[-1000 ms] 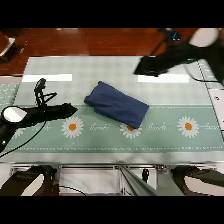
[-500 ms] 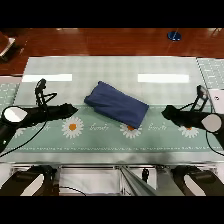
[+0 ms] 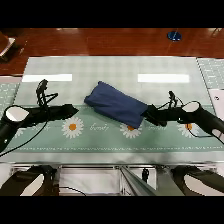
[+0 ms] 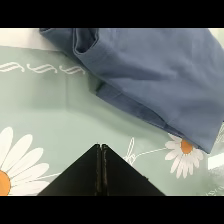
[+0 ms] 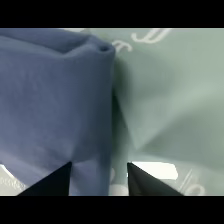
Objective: Fold the shirts.
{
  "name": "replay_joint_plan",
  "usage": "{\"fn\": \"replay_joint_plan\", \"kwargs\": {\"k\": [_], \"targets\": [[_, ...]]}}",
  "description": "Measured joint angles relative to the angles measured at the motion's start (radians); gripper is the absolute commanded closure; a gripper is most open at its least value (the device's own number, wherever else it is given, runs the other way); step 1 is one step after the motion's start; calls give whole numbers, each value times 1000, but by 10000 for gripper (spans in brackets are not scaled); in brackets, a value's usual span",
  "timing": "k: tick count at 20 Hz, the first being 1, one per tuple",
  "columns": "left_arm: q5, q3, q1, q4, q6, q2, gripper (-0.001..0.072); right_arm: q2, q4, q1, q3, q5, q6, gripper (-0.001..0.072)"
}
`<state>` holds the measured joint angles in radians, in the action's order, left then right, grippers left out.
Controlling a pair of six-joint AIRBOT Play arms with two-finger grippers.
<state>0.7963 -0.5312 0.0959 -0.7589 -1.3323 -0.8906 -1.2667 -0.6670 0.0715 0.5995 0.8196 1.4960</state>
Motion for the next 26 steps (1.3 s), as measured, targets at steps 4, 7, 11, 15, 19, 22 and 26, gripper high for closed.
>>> {"fn": "replay_joint_plan", "kwargs": {"k": [4, 7, 11, 15, 19, 22, 26], "targets": [[-1, 0, 0, 0, 0, -13, 686, -144, 87, 2, 105, 72, -98, 657], [0, 1, 0, 0, 0, -18, 686, -206, 148, 21, 202, 134, -197, 685], [-1, 1, 0, 0, 0, -21, 686, -238, 129, 57, 416, 247, -245, 686], [-3, 1, 0, 0, 0, -21, 685, -246, 34, 56, 702, 379, -188, 685], [-2, 1, 0, 0, 0, -21, 686, -248, -68, 2, 980, 510, -92, 685], [0, 1, 0, 0, 0, -21, 686, -240, -159, -72, 1153, 614, -12, 685], [3, 1, 0, 0, 0, -21, 686, -196, -235, -208, 1277, 716, 50, 685]]}}
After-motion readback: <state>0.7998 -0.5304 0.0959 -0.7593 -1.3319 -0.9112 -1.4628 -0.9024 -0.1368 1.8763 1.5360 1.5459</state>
